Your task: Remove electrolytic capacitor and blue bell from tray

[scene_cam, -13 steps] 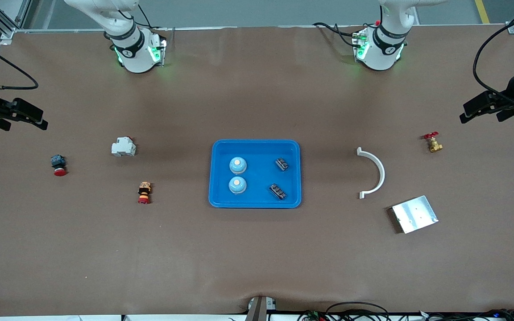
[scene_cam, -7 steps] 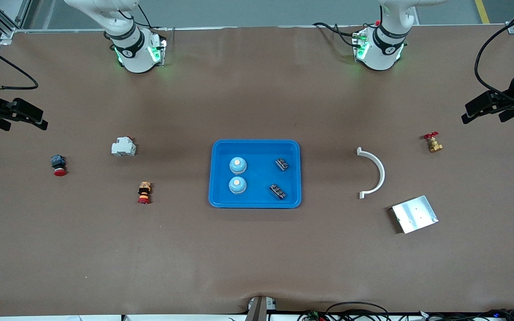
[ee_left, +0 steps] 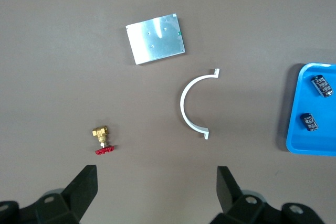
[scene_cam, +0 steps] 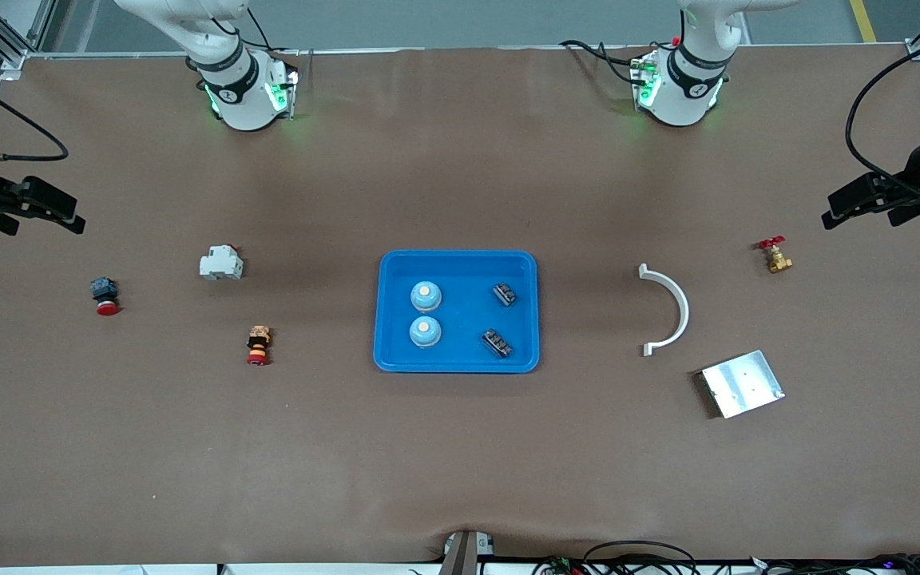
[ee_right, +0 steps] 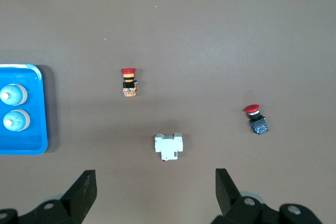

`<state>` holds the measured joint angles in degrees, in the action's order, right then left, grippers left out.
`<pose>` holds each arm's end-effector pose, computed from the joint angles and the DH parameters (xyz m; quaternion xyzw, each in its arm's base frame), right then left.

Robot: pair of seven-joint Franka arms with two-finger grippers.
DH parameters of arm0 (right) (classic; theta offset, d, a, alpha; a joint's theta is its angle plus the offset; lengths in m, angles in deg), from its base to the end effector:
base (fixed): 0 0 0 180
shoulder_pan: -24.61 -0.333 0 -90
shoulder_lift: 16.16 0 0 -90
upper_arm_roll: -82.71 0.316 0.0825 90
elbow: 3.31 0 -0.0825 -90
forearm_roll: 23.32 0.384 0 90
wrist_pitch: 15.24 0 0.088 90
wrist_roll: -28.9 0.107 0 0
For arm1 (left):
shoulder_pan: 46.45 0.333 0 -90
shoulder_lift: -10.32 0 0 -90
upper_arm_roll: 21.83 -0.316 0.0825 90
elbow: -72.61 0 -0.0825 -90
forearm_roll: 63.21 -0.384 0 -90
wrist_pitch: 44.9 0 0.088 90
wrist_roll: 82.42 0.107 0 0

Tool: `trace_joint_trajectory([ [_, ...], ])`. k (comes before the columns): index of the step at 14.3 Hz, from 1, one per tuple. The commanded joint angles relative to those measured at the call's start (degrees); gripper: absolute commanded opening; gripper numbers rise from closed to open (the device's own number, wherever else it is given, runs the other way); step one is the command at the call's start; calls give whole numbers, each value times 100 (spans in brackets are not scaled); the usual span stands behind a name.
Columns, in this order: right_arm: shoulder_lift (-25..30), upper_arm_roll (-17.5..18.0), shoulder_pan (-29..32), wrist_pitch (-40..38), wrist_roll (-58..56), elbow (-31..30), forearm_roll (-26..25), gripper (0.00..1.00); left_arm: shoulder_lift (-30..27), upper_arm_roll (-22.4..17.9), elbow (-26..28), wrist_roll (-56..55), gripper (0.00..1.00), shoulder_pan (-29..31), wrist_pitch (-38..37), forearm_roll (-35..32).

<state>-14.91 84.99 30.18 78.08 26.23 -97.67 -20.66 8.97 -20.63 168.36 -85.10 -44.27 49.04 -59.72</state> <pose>0.5513 -0.0267 0.6057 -0.9997 0.0067 -0.0030 0.0226 0.5514 0.0032 0.5961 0.9990 0.0341 -0.0045 0.0301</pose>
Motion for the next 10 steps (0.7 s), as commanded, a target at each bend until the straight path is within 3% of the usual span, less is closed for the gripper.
trace_joint_trajectory([
  [1, 51, 9, 76, 46, -14, -47, 77, 100, 153, 39, -206, -223, 100, -59, -235, -234],
  [6, 51, 9, 59, 72, -14, -56, 77, 100, 337, 557, -206, -1461, 100, -77, -253, -138],
  [10, 42, 9, 68, 90, -14, -47, 77, 100, 609, 1268, -197, -2269, 100, -68, -253, -120],
])
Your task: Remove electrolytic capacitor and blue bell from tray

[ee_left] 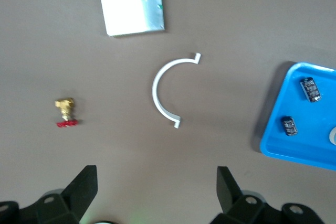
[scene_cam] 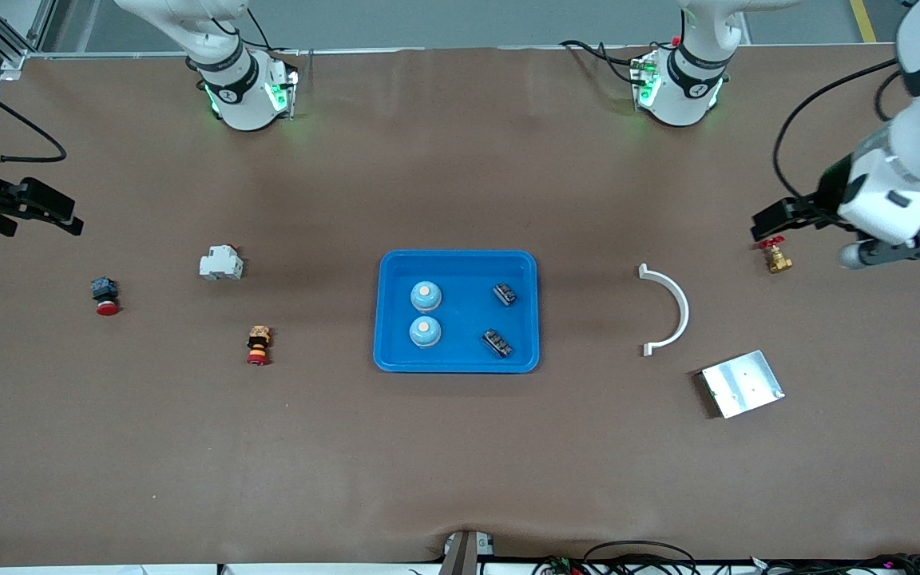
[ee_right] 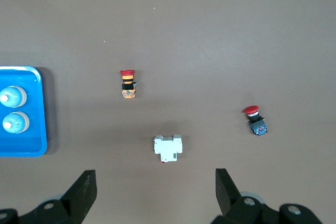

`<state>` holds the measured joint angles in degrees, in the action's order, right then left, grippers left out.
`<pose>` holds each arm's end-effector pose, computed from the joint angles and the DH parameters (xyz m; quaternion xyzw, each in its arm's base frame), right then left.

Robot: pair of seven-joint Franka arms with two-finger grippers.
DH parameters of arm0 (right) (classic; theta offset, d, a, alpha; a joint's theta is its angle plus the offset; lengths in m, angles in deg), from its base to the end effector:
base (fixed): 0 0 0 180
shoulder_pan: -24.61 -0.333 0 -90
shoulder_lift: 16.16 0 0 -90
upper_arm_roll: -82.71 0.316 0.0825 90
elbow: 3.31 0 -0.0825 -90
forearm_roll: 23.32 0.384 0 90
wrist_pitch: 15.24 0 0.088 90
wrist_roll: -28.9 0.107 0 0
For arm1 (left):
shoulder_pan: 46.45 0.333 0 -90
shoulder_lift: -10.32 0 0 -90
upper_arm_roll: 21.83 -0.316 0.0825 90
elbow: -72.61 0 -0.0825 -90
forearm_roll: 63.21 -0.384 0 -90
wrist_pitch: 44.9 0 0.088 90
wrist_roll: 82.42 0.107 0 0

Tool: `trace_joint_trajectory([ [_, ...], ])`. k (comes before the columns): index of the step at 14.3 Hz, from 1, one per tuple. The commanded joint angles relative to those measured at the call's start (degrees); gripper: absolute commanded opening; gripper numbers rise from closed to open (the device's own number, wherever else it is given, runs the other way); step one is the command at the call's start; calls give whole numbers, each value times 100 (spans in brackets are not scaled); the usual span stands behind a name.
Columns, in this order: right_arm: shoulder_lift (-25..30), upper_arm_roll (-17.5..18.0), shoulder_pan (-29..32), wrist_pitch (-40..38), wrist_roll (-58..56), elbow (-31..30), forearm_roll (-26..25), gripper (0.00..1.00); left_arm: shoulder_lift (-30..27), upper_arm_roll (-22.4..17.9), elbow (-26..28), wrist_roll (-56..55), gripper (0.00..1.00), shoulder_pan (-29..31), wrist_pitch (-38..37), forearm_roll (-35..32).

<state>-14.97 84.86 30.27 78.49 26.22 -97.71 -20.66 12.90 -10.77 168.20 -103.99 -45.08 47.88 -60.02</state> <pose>0.5522 -0.0290 0.6054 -0.9997 0.0086 -0.0058 0.0225 0.5572 -0.0989 0.5579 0.9928 0.1058 -0.0535 0.0183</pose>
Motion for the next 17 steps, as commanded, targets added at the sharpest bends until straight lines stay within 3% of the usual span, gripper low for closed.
trace_joint_trajectory([
  [1, 49, 22, 50, 66, -14, -43, 77, 100, 287, 475, -181, -731, 100, 4, -145, -90],
  [5, 49, 22, 50, 119, -14, -52, 77, 100, 743, 1144, -198, -2481, 100, -74, -76, -108],
  [10, 49, 22, 41, 127, -14, -52, 24, 100, 1463, 1162, -198, -2588, 100, -645, 301, 428],
  [14, 49, 31, 33, 163, -5, -52, 24, 100, 2009, 1145, -190, -4175, 100, -1251, 1469, 376],
  [17, 49, 31, 24, 163, -5, -52, 24, 100, 2325, 1145, -198, -4688, 100, -1472, 1805, 157],
])
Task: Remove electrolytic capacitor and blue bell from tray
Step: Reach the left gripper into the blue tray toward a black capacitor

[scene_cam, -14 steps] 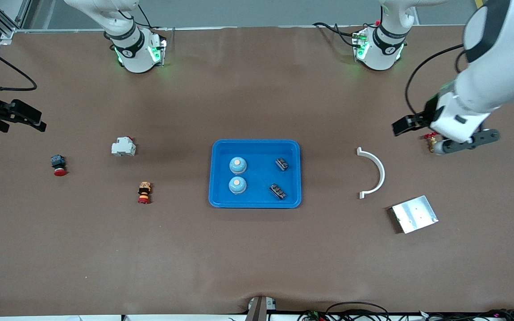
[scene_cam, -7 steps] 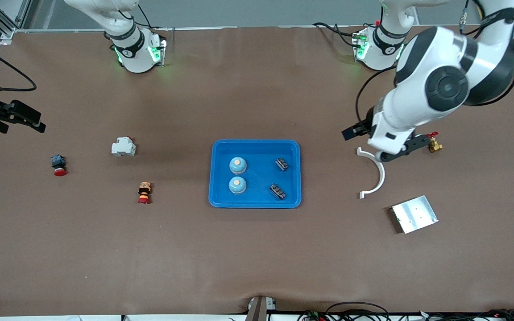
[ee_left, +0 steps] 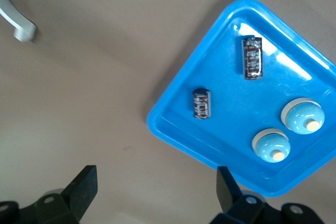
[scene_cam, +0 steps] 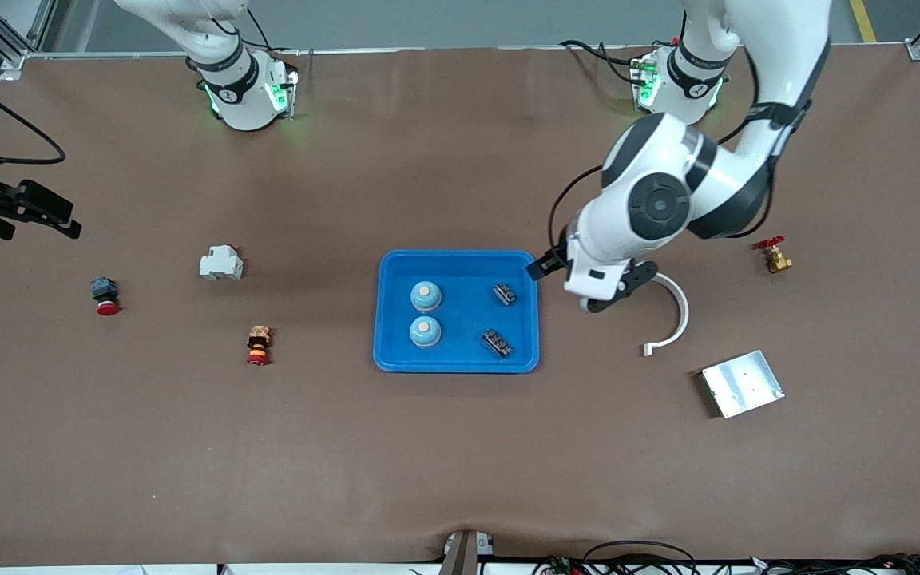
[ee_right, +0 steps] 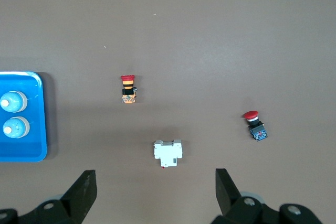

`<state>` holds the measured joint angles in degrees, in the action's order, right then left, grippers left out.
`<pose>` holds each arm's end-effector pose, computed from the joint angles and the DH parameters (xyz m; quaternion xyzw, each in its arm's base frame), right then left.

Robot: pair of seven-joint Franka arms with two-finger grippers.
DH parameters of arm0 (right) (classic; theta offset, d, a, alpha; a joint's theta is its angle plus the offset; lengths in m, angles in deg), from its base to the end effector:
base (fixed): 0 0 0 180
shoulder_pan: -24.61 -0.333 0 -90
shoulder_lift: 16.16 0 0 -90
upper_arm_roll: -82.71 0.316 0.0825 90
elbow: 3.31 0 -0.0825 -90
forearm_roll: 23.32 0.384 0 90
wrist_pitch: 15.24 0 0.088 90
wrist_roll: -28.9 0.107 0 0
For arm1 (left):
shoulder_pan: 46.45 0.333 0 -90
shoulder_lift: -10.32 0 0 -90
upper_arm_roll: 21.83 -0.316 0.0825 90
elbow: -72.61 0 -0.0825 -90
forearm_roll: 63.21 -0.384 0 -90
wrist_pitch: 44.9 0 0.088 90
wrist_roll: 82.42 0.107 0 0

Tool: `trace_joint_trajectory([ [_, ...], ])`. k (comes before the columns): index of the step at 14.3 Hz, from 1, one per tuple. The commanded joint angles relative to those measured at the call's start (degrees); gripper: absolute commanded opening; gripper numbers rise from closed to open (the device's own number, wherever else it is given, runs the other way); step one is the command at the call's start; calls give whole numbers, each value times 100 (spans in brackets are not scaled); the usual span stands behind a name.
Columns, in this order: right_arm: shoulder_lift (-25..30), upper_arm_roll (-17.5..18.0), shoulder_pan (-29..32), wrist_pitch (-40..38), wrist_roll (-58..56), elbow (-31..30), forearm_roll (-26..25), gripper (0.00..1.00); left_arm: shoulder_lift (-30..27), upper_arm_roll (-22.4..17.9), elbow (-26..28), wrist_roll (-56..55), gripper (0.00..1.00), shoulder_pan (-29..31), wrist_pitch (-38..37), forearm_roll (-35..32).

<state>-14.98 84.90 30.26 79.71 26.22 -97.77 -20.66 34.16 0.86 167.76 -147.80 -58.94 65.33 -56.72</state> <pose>0.5544 -0.0287 0.6067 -0.9996 0.0085 -0.0158 0.0219 0.5410 -0.3585 0.3755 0.9462 0.2896 -0.1396 0.0362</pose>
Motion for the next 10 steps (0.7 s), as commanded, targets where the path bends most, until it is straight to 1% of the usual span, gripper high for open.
trace_joint_trajectory([
  [1, 49, 27, 41, 41, -5, -46, 24, 100, 330, -19, -145, -500, 100, -147, 174, -200],
  [4, 49, 27, 59, 41, -5, -55, 24, 100, 814, -45, -145, -1186, 100, -315, 727, -253],
  [6, 49, 27, 59, 59, -5, -107, 24, 100, 1051, -45, -145, -1432, 100, -385, 1035, -568],
  [8, 49, 27, 59, 330, 4, -387, 24, 100, 1341, -62, -145, -1871, 100, -630, 1272, -920],
  [10, 58, 27, 59, 489, 39, -590, 33, 100, 1570, -63, -154, -2215, 100, -693, 1466, -1201],
])
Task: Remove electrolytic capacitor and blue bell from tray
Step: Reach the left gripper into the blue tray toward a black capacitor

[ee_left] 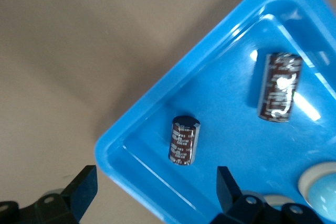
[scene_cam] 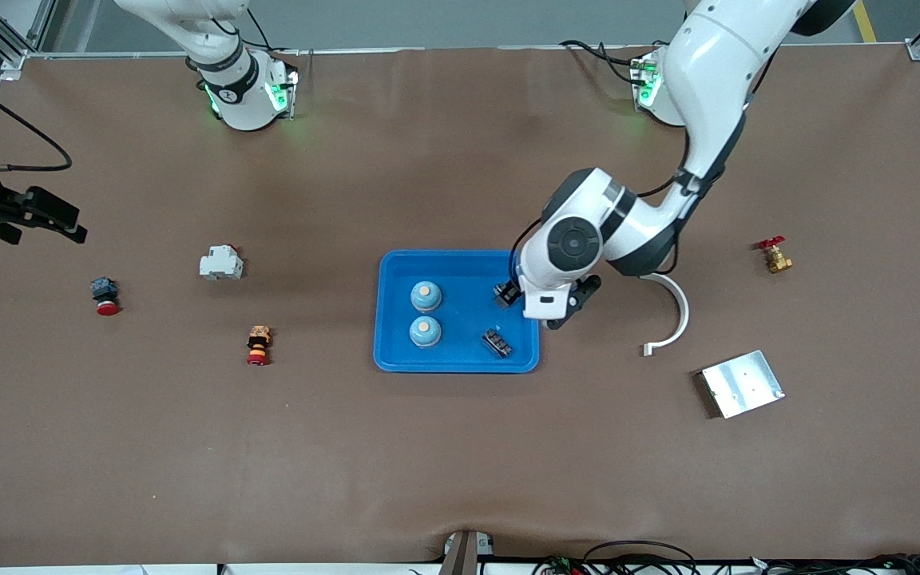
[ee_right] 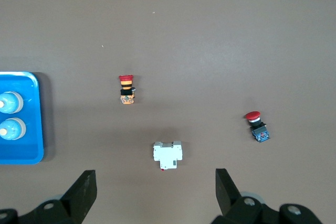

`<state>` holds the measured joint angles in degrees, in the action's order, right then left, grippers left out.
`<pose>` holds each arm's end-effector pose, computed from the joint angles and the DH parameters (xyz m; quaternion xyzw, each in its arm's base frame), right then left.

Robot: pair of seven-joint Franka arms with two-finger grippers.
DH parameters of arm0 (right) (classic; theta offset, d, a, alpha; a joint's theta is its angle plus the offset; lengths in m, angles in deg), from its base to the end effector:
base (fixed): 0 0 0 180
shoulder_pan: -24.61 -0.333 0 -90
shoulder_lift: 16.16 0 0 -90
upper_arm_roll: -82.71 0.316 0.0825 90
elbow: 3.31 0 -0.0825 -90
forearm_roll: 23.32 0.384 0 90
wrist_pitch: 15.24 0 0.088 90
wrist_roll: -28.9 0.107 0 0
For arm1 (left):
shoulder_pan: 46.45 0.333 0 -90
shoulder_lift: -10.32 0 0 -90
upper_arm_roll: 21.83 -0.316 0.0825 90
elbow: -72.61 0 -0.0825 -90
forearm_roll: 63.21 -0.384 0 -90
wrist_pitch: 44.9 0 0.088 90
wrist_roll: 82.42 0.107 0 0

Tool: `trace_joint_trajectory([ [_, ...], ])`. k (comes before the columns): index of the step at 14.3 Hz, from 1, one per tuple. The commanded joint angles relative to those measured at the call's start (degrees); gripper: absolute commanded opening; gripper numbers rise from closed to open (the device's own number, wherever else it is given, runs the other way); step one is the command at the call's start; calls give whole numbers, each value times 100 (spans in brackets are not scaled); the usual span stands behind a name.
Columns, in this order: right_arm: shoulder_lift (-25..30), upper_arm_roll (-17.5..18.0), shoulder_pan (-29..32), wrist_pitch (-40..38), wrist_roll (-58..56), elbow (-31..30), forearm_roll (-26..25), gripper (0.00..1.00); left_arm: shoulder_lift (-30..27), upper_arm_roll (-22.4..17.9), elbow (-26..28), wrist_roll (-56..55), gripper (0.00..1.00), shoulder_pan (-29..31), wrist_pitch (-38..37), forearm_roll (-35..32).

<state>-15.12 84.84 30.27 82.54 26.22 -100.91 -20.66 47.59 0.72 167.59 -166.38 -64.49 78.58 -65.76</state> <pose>0.5572 -0.0298 0.5835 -0.9996 0.0103 -0.0119 0.0221 0.5296 -0.4130 0.2456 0.9168 0.3829 -0.1135 0.0011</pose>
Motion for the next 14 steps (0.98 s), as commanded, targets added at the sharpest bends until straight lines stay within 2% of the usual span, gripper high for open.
trace_joint_trajectory([
  [1, 80, 34, 50, 319, 65, -415, 33, 100, 281, -49, -138, -427, 100, -147, 158, -325],
  [10, 72, 69, -90, 1629, 653, -1734, 68, 100, 589, -57, -234, -437, 100, -217, 589, -343],
  [14, -16, 69, -634, 1761, 1935, -1823, 68, 100, 817, -101, -375, -515, 100, -357, 686, -351],
])
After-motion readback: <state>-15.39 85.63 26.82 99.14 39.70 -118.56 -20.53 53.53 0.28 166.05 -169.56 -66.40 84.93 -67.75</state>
